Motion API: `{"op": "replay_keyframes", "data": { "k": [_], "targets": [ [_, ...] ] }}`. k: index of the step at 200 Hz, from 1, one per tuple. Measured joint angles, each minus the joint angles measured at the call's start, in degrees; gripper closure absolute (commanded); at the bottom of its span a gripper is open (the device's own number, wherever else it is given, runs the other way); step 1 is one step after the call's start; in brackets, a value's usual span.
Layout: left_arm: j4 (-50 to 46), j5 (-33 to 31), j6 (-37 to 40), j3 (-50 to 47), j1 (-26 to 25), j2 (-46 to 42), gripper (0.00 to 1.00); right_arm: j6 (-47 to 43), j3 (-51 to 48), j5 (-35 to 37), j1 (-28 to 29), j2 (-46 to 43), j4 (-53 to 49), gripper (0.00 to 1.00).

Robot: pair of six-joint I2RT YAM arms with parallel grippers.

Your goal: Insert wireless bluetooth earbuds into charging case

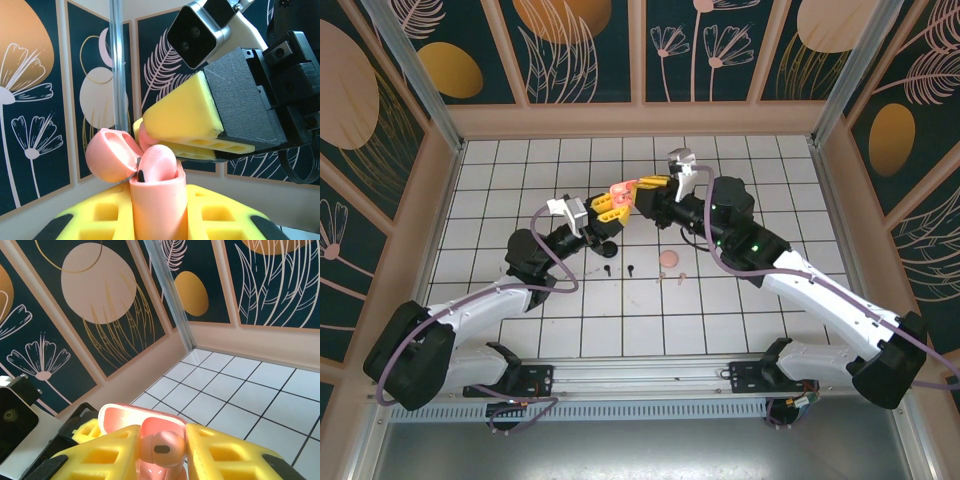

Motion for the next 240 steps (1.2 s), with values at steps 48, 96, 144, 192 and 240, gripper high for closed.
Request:
{"op": "replay_keyframes", "data": {
  "k": [48,96,144,192,240],
  "targets": [
    [-0.24,-0.61,-0.02,0.0,0.0,0.09,1.0,-4.02,-0.48,4.17,2.54,0.48,-0.15,0.71],
    [-0.92,-0.9,-0.04,0.0,0.02,0.74,1.0,-7.19,-0.46,8.94,4.17,1.22,-1.09,0.71],
    [-1.92,-2.36,-0.02,0.0,0.17,1.05,1.0,-8.52,1.73,12.76,5.22,3.3,-3.17,0.7],
    [-2.21,-2.14,-0.02,0.0,0.17,1.05,1.0,-8.44,1.84,13.9,5.62,3.3,-3.69,0.61],
    [-2.12,-1.64,-0.02,0.0,-0.02,1.05,1.0,-7.65,1.64,14.62,5.7,2.27,-4.92,0.54]
  ]
}}
